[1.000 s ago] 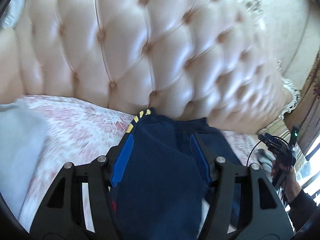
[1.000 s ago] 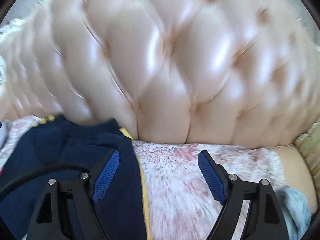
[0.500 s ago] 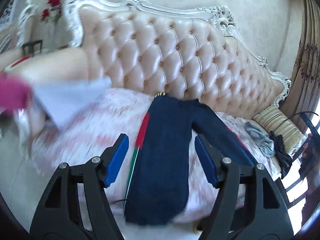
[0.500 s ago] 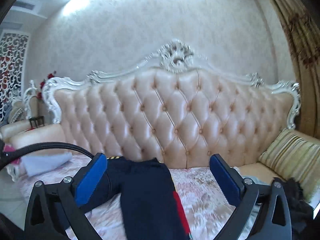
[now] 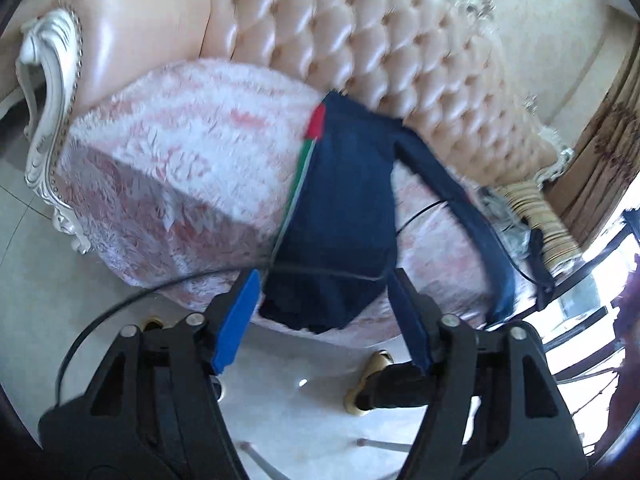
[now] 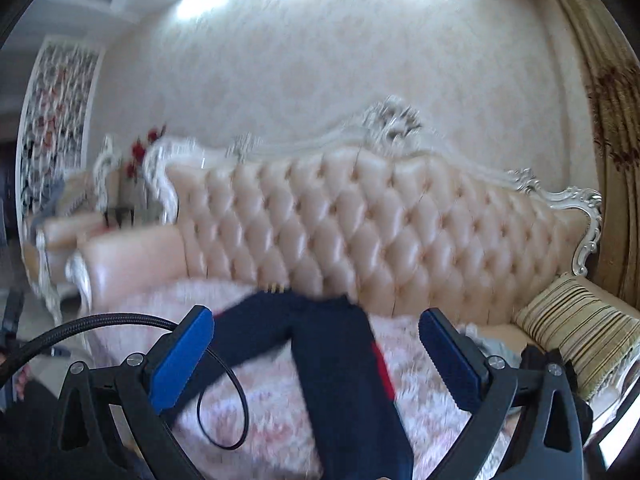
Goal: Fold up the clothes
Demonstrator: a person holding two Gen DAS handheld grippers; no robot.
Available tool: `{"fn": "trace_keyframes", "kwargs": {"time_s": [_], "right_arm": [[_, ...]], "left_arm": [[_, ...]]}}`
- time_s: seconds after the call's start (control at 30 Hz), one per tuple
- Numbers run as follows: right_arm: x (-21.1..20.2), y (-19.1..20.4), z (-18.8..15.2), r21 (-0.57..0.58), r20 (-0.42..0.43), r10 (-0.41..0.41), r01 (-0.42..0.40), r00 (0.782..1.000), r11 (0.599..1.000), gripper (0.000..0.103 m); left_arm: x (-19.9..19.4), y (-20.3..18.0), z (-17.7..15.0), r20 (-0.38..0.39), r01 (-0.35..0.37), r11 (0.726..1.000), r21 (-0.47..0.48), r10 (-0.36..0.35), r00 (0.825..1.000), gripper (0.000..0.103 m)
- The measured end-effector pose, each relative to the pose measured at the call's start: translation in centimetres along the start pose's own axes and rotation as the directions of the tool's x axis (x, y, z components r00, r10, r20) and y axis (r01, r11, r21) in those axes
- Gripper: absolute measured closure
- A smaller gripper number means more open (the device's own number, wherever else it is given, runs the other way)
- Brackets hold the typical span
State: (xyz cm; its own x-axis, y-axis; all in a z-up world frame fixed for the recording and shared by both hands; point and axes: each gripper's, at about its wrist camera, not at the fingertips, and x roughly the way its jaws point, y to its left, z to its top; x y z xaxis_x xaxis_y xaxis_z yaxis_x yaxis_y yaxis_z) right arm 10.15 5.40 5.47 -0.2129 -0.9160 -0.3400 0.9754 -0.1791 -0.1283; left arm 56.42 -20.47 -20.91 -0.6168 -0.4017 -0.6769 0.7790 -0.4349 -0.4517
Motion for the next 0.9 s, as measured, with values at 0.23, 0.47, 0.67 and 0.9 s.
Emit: {"fn": "trace_keyframes", "kwargs": {"time_s": [0.23, 0.47, 0.67, 0.9], "right_arm": [[-6.4, 5.9, 3.6, -0.273, 0.096, 0.09, -0.061, 0.991, 0.96, 0.0], [-13.2, 0.7, 7.1, -0.078, 0.318, 0.0, 0.026, 0.948, 0.997, 0.0], [-3.6, 0.7, 0.8, 0.009, 0.043, -0.047, 0.047, 0.998, 0.999, 0.0], [3.4, 4.7, -4.8, 0.063, -0.166, 0.088, -0.079, 0.982, 0.995, 0.0]], "left_arm": [[0.8, 4.1, -0.6, -0.008, 0.187, 0.962, -0.197, -0.192, 0.981, 0.039], [-1.8, 5.5, -0.8, 0.119, 0.259, 0.93, -0.26, -0.235, 0.965, 0.032], [6.8, 2.4, -0.7, -0.147, 0.073, 0.997, 0.039, -0.067, 0.987, 0.037], [13.2, 5.0, -1.0, -0.24, 0.134, 0.991, -0.011, -0.133, 0.962, 0.045]]}}
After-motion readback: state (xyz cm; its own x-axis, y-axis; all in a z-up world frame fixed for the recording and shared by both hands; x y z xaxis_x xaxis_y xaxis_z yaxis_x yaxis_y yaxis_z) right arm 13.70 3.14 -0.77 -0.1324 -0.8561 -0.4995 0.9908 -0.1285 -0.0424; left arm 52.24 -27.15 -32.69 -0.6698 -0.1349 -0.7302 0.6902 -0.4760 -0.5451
